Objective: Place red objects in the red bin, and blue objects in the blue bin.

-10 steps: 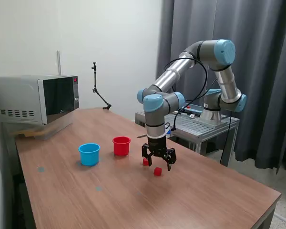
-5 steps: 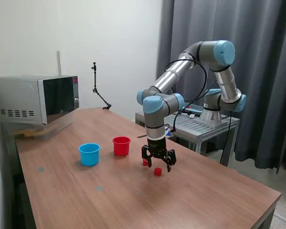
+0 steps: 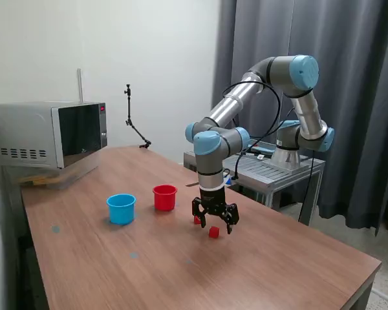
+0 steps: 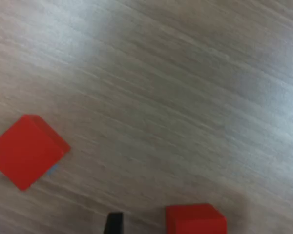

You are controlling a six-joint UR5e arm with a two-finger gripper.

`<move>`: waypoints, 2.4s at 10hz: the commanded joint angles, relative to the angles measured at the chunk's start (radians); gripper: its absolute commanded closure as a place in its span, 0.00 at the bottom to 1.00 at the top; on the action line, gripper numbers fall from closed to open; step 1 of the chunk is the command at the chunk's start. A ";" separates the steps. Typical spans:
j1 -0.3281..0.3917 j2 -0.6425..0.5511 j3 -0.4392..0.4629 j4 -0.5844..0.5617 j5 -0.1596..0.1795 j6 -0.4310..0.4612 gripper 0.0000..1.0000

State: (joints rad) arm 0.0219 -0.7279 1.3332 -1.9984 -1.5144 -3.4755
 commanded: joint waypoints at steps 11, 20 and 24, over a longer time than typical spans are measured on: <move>0.009 -0.001 0.001 0.003 -0.003 -0.045 0.00; 0.012 0.001 0.000 0.003 -0.003 -0.045 1.00; 0.007 -0.062 -0.034 0.006 -0.087 -0.034 1.00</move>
State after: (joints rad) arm 0.0321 -0.7602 1.3109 -1.9936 -1.5712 -3.5137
